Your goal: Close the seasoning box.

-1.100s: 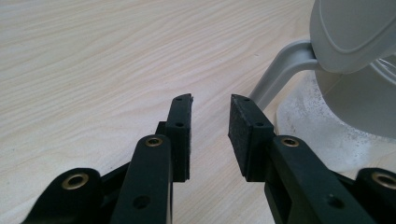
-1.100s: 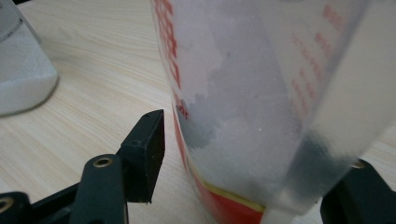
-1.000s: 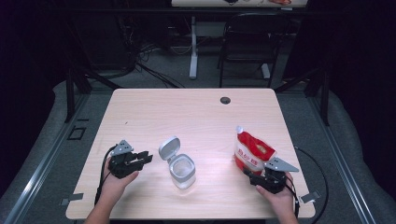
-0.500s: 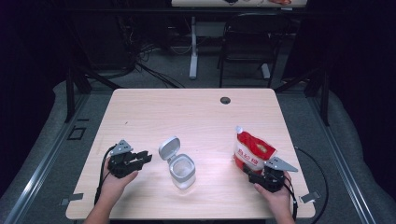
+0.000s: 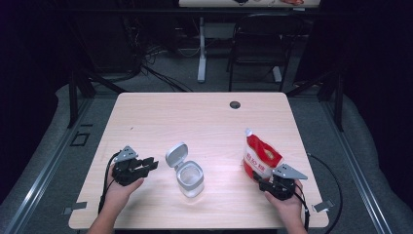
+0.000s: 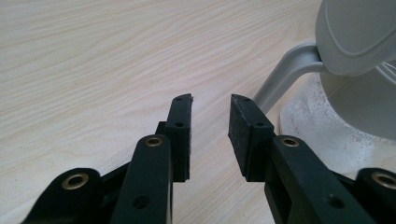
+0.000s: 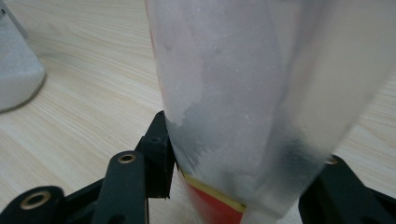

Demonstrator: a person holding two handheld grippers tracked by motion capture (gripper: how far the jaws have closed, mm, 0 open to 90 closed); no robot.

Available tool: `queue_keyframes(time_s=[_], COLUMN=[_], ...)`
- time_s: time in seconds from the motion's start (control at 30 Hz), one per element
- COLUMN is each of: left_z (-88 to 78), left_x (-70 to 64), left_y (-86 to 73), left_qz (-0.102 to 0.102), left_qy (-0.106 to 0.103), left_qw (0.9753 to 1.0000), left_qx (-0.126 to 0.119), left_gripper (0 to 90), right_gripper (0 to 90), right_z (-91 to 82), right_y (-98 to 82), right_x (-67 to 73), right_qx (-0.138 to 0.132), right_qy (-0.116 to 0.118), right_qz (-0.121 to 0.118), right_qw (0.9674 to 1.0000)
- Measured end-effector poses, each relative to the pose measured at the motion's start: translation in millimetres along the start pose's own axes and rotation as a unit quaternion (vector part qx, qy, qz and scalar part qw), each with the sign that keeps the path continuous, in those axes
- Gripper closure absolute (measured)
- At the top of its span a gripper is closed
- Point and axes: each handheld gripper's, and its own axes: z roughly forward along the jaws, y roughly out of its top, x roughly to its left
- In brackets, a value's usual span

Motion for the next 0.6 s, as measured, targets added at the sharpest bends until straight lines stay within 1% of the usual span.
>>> queue_keyframes(time_s=[0.23, 0.33, 0.47, 0.53, 0.6], left_z=[-0.6, -1.0, -1.5, -1.5, -1.3], left_x=[0.8, 1.3, 2.1, 2.3, 2.4], left_y=[0.0, -0.2, -0.4, -0.4, -0.6], left_qz=[-0.004, -0.004, -0.005, -0.005, -0.006], left_qy=[0.001, 0.002, 0.002, 0.002, 0.003], left_qw=[1.0, 1.0, 1.0, 1.0, 1.0], left_qx=[-0.002, -0.002, -0.002, -0.003, -0.003], left_gripper=[70.2, 70.2, 70.2, 70.2, 70.2], right_gripper=[51.8, 51.7, 51.3, 50.9, 50.7], right_z=[0.0, 0.1, 0.5, 1.1, 1.3], right_y=[1.3, 1.7, 1.0, 0.7, 0.9], right_x=[-0.8, -0.6, -0.8, -1.4, -0.8], right_qx=[0.005, 0.007, 0.004, 0.0, 0.0], right_qy=[0.004, 0.003, 0.0, 0.004, 0.001], right_qz=[-0.006, -0.004, 0.0, 0.003, 0.0], right_qw=[1.0, 1.0, 1.0, 1.0, 1.0])
